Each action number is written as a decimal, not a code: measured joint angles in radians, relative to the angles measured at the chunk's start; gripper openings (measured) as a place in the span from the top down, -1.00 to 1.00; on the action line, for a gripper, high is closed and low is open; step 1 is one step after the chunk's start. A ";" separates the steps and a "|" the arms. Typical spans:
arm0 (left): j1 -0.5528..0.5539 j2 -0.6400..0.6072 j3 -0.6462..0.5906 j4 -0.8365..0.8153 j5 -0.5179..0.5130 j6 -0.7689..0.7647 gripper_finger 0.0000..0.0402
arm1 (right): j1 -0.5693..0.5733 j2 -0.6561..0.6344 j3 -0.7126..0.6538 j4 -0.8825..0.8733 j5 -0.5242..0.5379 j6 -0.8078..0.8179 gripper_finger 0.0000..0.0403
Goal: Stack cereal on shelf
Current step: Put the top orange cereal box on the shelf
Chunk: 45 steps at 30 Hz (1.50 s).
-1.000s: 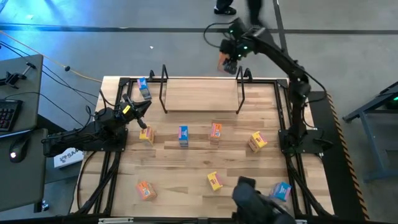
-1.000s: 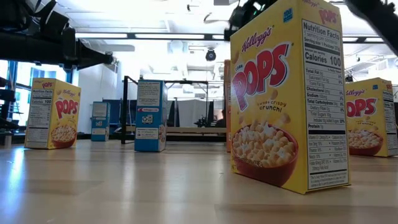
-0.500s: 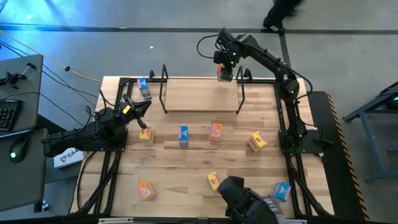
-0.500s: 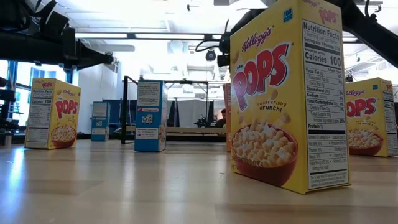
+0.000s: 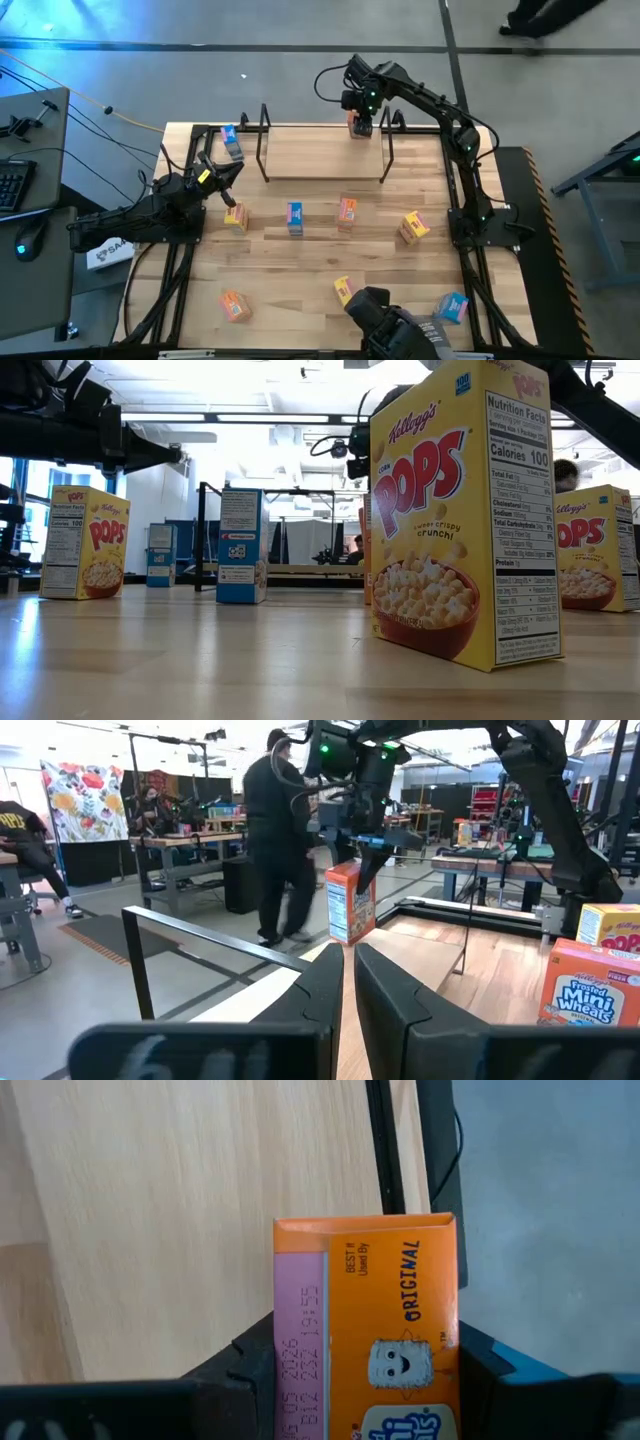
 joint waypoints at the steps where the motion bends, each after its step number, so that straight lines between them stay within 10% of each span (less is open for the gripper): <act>1: 0.000 0.000 0.000 0.000 0.000 0.000 0.90 | 0.002 0.000 -0.004 0.003 0.012 0.000 0.19; 14: -0.001 0.000 0.000 0.000 0.006 -0.007 0.90 | 0.013 -0.002 -0.014 0.023 0.051 -0.007 -0.13; 33: -0.001 0.000 0.000 0.001 0.008 -0.016 0.90 | 0.037 -0.002 -0.014 0.037 0.050 -0.065 0.06; 45: -0.001 0.000 0.000 0.001 0.010 -0.018 0.90 | 0.059 -0.001 -0.014 0.091 0.091 -0.078 -0.15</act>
